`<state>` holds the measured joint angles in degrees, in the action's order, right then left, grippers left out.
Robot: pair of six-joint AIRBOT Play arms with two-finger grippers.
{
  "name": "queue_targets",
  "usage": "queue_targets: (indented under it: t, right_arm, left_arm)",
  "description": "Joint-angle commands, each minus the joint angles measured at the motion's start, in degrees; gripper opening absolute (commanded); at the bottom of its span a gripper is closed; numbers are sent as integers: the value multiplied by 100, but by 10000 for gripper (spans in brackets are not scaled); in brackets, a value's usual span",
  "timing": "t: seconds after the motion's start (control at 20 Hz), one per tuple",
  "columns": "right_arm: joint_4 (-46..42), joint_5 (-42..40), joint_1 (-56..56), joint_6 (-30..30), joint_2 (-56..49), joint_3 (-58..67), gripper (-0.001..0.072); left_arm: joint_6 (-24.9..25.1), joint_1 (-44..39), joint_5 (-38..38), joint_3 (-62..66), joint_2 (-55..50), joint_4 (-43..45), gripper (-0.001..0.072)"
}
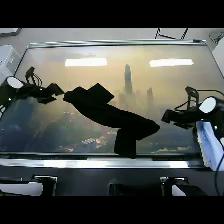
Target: Fold the clothes and pants, and hang the long-sleeved shirts on hangers.
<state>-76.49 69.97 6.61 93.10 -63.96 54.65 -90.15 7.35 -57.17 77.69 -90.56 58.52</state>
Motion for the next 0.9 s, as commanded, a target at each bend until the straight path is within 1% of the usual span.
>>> queue_targets:
  t: [0.0, 0.1, 0.3, 0.35, 0.4, 0.45, 0.55, 0.6, 0.65, 0.7, 0.75, 0.85]
  right_arm:
    - [310, -181, -2, 96, -601, -81, 712]
    - [616, -254, -2, 87, -975, -83, 712]
    - [1202, -297, -2, -195, -1386, -83, 712]
    - [1272, -286, -4, -210, -1447, -83, 712]
    - [1338, -289, -4, -216, -1517, -85, 712]
    - [1427, -293, -4, -267, -1593, -87, 712]
    - [1742, -352, -4, -385, -1790, -87, 711]
    - [1884, -402, -15, -402, -1899, -87, 710]
    - [2009, -435, -15, -400, -2026, -87, 709]
    - [2092, -442, -15, -400, -2146, -87, 705]
    - [2186, -422, -15, -398, -2269, -85, 676]
    - [2343, -457, -15, -407, -2396, -87, 524]
  left_arm:
    - [24, 31, 529, -186, -592, -675, 708]
    - [22, -140, 752, -184, -881, -861, 708]
    - [17, -385, 1305, -184, -1091, -863, 702]
    - [13, -415, 1471, -181, -1091, -866, 612]
    - [-26, -431, 1554, -181, -1091, -868, 454]
    - [-48, -452, 1613, -181, -1091, -868, 337]
    - [-46, -459, 1620, -181, -1091, -868, 144]
    - [-46, -457, 1604, -181, -1086, -868, 78]
    - [-42, -457, 1565, -181, -1078, -866, 27]
    - [-42, -457, 1534, -181, -1062, -866, 25]
    - [-20, -457, 1506, -181, -1036, -866, 24]
    - [-20, -457, 1510, -181, -944, -863, 24]
